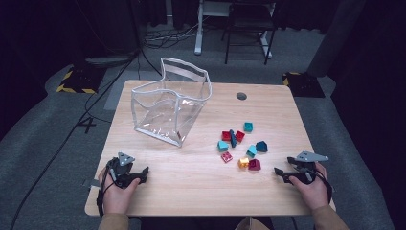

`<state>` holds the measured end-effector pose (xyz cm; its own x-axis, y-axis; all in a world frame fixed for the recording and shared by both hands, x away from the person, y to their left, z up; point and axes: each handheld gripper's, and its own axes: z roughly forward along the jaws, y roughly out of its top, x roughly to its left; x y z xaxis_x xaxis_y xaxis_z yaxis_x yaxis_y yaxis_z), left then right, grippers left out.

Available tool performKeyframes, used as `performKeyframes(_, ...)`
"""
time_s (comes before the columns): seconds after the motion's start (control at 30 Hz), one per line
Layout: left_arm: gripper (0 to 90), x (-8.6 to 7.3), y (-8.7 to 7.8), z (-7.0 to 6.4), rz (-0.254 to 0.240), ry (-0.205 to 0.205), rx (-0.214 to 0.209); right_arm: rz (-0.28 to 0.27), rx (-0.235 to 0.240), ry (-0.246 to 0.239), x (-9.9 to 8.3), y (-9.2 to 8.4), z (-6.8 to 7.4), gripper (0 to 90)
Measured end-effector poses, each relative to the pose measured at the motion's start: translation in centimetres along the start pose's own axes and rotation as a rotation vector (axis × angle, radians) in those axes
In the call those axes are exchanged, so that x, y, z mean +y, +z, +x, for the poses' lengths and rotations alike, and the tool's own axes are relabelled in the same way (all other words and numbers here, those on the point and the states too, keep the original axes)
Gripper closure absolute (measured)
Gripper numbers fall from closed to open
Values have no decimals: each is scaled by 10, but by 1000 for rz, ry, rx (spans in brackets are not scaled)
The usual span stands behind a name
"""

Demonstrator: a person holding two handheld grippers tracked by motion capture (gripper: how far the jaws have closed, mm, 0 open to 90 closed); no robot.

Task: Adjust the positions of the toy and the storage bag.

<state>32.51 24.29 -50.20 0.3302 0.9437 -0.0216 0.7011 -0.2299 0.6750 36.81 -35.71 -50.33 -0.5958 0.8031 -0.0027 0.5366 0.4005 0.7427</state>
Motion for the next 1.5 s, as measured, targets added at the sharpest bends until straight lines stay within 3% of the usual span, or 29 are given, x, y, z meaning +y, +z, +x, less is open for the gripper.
performKeyframes(0.03, 188, 1, -1, 0, 6, 8, 6, 6, 8, -6, 2, -1, 1, 282)
performKeyframes(0.17, 210, 7, -9, 0, -9, 20, -7, -27, 27, -46, 14, -7, 11, 283)
performKeyframes(0.43, 189, 27, -30, 1, -62, 19, -43, -60, 77, -66, 29, -14, 31, 290)
performKeyframes(0.6, 203, 41, -43, 5, -91, 26, -43, -61, 88, -53, 22, -18, 37, 319)
performKeyframes(0.73, 304, 52, -49, 15, -122, 50, -44, -68, 104, -34, 16, -24, 38, 350)
performKeyframes(0.93, 334, 81, -56, 25, -172, 91, -6, -82, 142, -40, 16, -30, 43, 397)
performKeyframes(1.23, 303, 121, -51, 51, -280, 53, -8, -81, 175, -87, 25, -33, 60, 421)
performKeyframes(1.5, 313, 139, -36, 63, -332, 55, 17, -100, 188, -96, 29, -37, 65, 426)
